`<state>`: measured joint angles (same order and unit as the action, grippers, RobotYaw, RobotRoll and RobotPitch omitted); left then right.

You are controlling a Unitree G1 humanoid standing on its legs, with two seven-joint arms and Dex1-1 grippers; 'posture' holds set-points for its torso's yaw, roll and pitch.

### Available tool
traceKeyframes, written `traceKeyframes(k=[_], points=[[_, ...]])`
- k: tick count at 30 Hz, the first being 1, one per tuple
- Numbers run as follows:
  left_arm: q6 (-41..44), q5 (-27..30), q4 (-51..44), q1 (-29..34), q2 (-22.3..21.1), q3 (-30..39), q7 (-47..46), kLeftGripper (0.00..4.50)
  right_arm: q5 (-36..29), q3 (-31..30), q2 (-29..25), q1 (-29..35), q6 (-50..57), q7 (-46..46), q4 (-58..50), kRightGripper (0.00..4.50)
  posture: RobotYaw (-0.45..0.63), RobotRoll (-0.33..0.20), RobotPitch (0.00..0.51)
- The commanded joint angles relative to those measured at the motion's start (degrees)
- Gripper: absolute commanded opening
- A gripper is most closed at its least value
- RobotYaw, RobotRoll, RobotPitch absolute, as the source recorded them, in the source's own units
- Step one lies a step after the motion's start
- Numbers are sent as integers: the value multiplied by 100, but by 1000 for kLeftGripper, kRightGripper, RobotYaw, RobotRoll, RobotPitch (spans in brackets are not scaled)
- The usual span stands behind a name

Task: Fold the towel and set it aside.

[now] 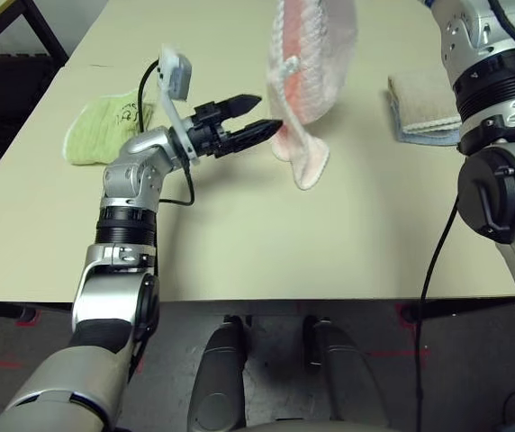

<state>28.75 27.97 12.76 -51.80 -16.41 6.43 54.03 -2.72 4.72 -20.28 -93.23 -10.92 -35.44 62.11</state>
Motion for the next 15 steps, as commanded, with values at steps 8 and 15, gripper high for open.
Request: traceKeyframes(k=[8,15], points=[[497,-901,-78,-152,636,-321,-2637,4500,0,9,-2,-152,149,116,-144,9,53,0,187],[725,-845,-106,-281,613,-348,-2803,4500,-7,16,-21,-96,198,124,-225,9,48,0,185]])
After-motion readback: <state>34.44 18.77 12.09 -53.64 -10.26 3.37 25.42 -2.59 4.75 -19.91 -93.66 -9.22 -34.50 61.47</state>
